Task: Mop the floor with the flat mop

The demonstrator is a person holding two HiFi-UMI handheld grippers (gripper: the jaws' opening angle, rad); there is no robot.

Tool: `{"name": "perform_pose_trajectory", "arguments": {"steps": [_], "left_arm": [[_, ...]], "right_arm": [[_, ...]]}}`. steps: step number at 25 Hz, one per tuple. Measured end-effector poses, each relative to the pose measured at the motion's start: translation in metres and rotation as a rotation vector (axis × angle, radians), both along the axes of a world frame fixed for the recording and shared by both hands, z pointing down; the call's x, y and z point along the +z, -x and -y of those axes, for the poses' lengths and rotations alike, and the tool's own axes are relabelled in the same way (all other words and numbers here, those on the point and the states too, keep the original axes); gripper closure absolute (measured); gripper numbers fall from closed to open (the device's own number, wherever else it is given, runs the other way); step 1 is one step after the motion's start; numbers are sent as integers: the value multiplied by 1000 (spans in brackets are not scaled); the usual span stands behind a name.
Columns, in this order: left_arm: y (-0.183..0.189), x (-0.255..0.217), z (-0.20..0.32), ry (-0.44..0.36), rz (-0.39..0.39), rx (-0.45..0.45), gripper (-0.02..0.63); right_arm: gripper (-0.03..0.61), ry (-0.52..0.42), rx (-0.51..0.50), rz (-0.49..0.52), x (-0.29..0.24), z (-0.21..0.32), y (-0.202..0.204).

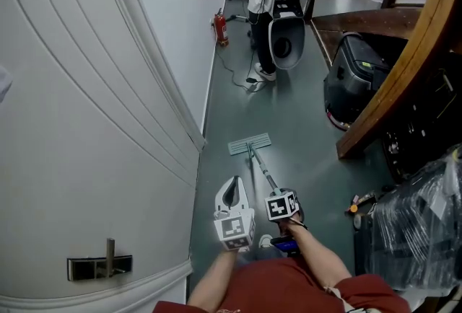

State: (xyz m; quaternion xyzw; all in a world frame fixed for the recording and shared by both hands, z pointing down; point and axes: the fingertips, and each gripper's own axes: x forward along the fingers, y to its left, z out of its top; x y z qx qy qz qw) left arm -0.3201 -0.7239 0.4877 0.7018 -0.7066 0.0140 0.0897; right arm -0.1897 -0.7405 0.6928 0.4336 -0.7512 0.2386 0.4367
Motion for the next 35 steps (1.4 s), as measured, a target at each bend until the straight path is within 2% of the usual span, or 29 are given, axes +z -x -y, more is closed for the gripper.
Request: {"name": "perform_pose_trajectory", "arguments": {"steps": [18, 25, 35], "left_arm": [[56, 11, -45, 5, -33, 43, 598], [29, 20, -73, 20, -19, 45, 598], [-25, 27, -142, 37, 16, 44, 598]], "right_arm": [[460, 17, 83, -6, 8, -52, 42], [460, 16, 91, 6, 10, -83, 20], [460, 16, 71, 19, 19, -153, -26]]}}
